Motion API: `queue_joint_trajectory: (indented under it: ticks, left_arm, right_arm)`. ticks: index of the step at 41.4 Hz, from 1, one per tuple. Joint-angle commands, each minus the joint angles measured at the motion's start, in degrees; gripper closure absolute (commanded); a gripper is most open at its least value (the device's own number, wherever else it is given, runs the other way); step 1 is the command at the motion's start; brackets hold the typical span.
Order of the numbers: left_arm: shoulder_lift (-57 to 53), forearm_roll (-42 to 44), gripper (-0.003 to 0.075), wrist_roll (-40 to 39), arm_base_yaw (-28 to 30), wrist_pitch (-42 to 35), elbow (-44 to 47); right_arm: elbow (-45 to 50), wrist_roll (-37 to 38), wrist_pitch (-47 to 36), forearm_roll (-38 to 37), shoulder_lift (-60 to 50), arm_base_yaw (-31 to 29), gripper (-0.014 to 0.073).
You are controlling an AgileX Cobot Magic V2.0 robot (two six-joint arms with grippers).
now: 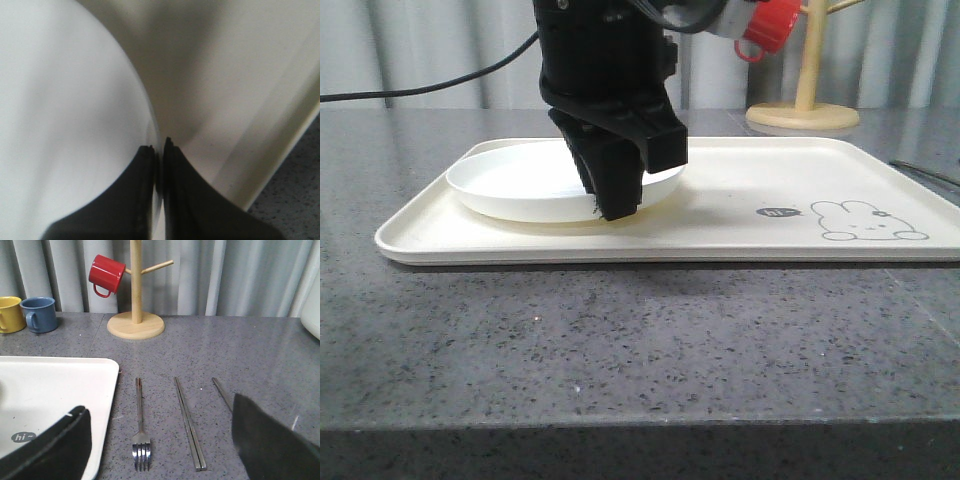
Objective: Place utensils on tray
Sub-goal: 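Carry the white plate onto the tray and lower it, then open the left gripper and lift it away from the plate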
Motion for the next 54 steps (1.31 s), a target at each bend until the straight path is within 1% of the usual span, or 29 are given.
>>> queue_joint_trajectory:
  ticks: [1, 5, 8, 10, 12, 20, 27, 30, 33, 40, 41, 43, 45, 51, 54]
  left_arm:
    - [-2.6, -1.8, 0.0535, -0.4, -0.1, -0.1, -1.8]
    - [-2.7, -1.6, 0.0344, -0.4, -0.1, 0.0, -1.8]
    - [-2.9, -1.6, 0.0236, -0.4, -0.1, 0.1, -1.9]
    - [-3.1, -1.6, 0.0198, -0.4, -0.1, 0.5, -1.9]
    - [-3.4, -1.6, 0.0182, -0.4, -0.1, 1.5, -2.3]
    - [-5.0, -1.3, 0.0184, -0.4, 0.0, 6.7, -6.3]
    - [-6.9, -0.6, 0.0188, -0.4, 0.1, 6.7, -7.9]
    - [-7.7, -0.4, 0.0223, -0.4, 0.6, 6.7, -7.9]
    - [-8.2, -0.4, 0.0307, -0.4, 1.6, 6.7, -7.9]
    - [-9.6, -0.4, 0.0596, -0.4, 4.9, 6.7, -7.9]
    - [-9.9, -0.4, 0.0616, -0.4, 5.4, 6.7, -7.9]
    - [-10.5, -0.4, 0.069, -0.4, 6.8, 6.7, -7.9]
    - [-11.4, -0.4, 0.0741, -0.4, 8.3, 6.7, -7.5]
    - [-14.4, -0.4, 0.0739, -0.9, 13.9, 6.7, -5.4]
    - [-16.3, -0.4, 0.0739, -2.6, 17.6, 6.7, -3.6]
  right_arm:
    - [-2.0, -0.2, -5.0, 0.0, 1.0, -0.1, -0.0009]
    - [-2.0, -0.2, -5.0, 0.0, 1.0, -0.1, -0.0009]
    - [-2.0, -0.2, -5.0, 0.0, 1.0, -0.1, -0.0009]
    - [-2.0, -0.2, -5.0, 0.0, 1.0, -0.1, -0.0009]
    - [-2.0, -0.2, -5.0, 0.0, 1.0, -0.1, -0.0009]
    - [-2.0, -0.2, -5.0, 0.0, 1.0, -0.1, -0.0009]
    - [-2.0, -0.2, -5.0, 0.0, 1.0, -0.1, -0.0009]
    - [-2.0, -0.2, -5.0, 0.0, 1.0, -0.1, -0.0009]
    - [-2.0, -0.2, -5.0, 0.0, 1.0, -0.1, -0.0009]
    - [-2.0, -0.2, -5.0, 0.0, 1.0, -0.1, -0.0009]
    - [-2.0, -0.2, -5.0, 0.0, 1.0, -0.1, -0.0009]
    - [-2.0, -0.2, -5.0, 0.0, 1.0, -0.1, -0.0009]
    - [-2.0, -0.2, -5.0, 0.0, 1.0, -0.1, -0.0009]
    - [-2.0, -0.2, -5.0, 0.0, 1.0, -0.1, -0.0009]
    - [-2.0, -0.2, -5.0, 0.0, 1.0, -0.1, -0.0009]
